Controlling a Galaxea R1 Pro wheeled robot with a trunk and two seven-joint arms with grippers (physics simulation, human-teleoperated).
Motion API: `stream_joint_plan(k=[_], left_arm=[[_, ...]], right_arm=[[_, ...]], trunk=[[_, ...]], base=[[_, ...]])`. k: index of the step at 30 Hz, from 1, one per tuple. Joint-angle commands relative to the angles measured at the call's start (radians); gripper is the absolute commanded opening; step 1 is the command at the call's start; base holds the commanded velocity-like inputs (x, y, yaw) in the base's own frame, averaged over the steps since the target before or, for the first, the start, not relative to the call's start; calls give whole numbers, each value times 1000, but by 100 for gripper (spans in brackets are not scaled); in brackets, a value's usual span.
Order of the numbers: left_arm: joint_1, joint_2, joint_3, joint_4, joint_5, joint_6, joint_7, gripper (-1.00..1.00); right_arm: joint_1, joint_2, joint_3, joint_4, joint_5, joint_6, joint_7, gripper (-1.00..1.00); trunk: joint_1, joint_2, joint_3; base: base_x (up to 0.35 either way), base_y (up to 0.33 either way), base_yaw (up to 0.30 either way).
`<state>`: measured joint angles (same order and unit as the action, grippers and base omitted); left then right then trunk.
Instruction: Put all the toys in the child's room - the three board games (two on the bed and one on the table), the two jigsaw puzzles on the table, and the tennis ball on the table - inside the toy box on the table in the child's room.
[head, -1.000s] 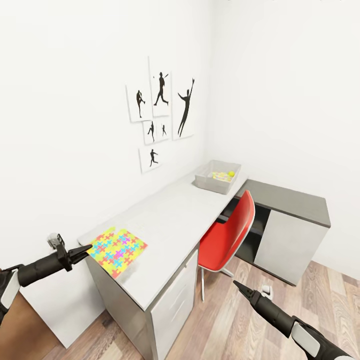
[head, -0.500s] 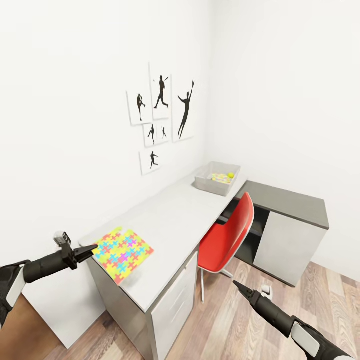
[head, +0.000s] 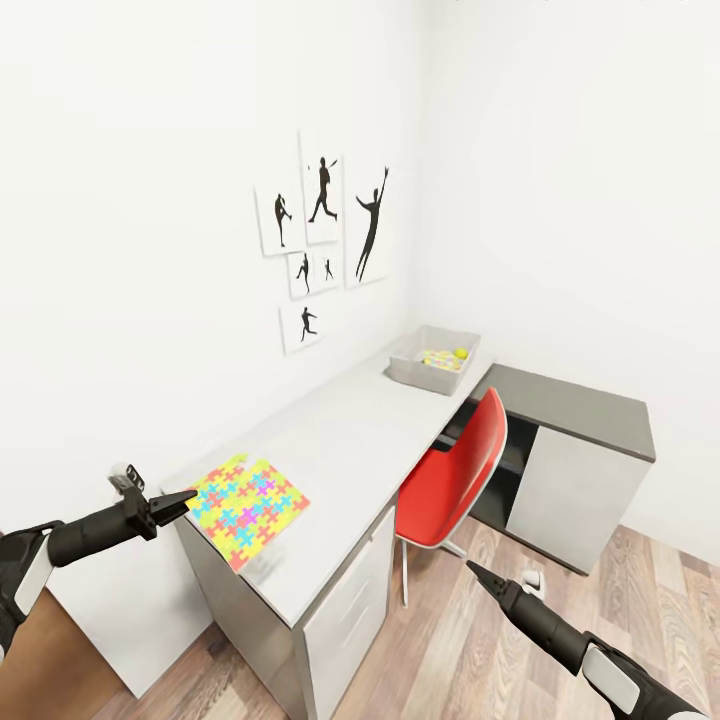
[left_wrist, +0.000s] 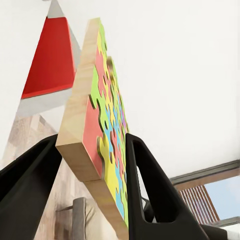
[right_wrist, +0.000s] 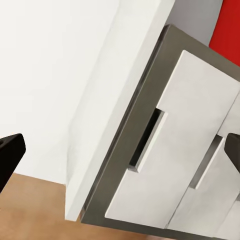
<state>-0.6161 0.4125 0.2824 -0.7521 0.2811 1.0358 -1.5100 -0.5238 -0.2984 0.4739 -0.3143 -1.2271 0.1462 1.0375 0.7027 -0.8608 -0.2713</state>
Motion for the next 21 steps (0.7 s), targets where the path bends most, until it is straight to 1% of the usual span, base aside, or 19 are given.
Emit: stream_joint_plan(k=[1, 6, 16, 21], left_arm=[[-1, 0, 0, 0, 0, 10, -4, -100], [-1, -3, 0, 0, -1, 10, -6, -100], [-1, 0, 0, 0, -1, 10, -6, -100], [-1, 0, 0, 0, -1, 10, -6, -100]], right_arm=[[-1, -1, 5, 0, -11, 10, 3, 100], [-1, -1, 5, 0, -12, 12, 2, 100], [-1, -2, 4, 1, -14, 12, 2, 100], [-1, -15, 3, 0, -14, 16, 2, 100]], trunk=[[-4, 6, 2], [-23, 41, 18], [-61, 111, 49], [-80, 146, 65]], base=[[0, 0, 0], [0, 0, 0], [0, 0, 0], [0, 0, 0]])
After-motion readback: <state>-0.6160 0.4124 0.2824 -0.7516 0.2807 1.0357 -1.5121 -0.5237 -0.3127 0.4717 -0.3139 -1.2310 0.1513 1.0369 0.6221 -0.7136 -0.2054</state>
